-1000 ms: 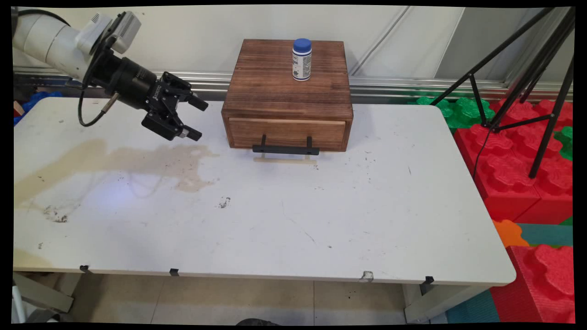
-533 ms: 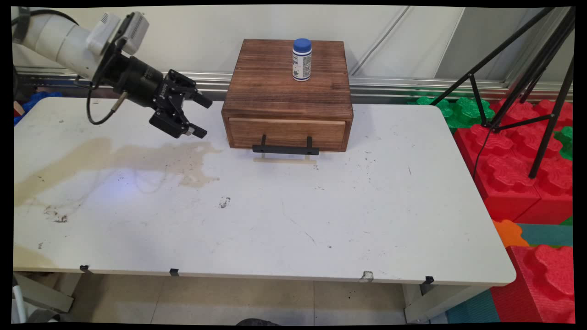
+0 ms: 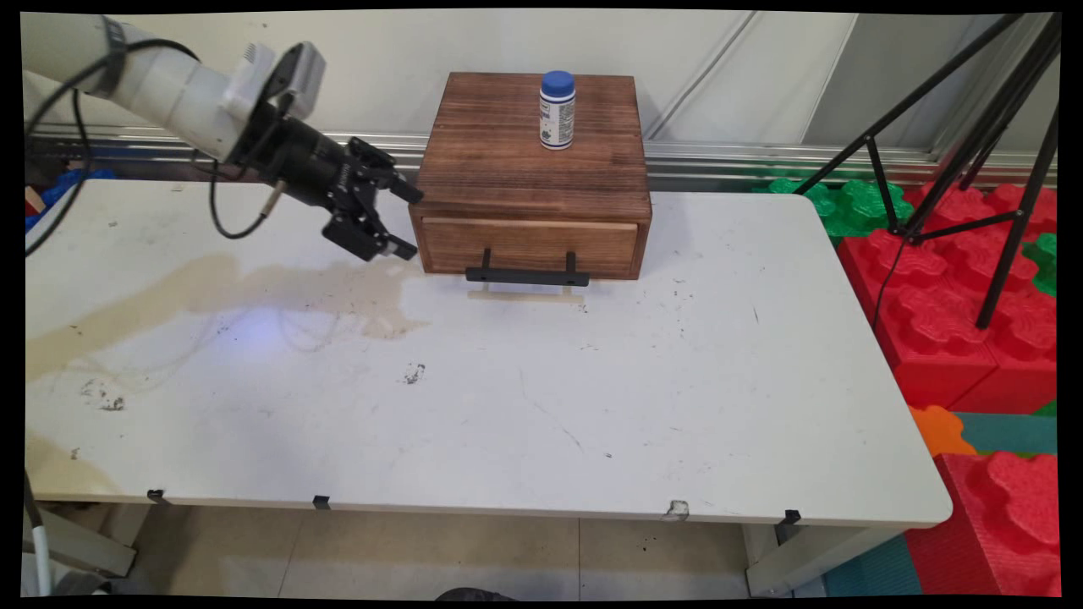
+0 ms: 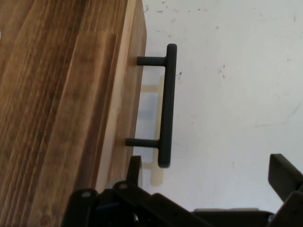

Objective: Open the drawer

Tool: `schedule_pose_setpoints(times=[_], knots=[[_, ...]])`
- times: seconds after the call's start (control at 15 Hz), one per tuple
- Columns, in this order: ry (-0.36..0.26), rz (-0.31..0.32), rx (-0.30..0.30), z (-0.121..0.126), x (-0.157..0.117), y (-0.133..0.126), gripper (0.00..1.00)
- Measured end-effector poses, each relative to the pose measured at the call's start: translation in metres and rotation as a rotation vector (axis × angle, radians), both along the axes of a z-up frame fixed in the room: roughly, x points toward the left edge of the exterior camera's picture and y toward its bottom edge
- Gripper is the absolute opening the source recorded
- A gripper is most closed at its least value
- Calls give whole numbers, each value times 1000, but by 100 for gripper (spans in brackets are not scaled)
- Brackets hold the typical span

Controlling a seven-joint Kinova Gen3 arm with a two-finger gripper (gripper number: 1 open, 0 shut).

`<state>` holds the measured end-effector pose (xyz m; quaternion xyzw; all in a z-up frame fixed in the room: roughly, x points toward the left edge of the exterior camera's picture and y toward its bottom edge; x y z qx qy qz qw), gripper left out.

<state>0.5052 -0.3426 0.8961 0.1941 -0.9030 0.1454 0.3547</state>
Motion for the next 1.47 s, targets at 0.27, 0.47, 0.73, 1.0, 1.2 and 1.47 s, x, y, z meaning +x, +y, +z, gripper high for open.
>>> schedule_pose_setpoints(times=[0.27, 0.47, 0.73, 1.0, 1.2, 1.47], knots=[[-11, 4, -3, -15, -25, -16, 100], [-19, 0, 1, -27, -44, -24, 100], [-26, 3, 14, -45, -66, -30, 100], [-36, 9, 21, -62, -83, -39, 100], [-42, 12, 23, -71, -92, -45, 100], [-56, 15, 29, -86, -105, -54, 100]])
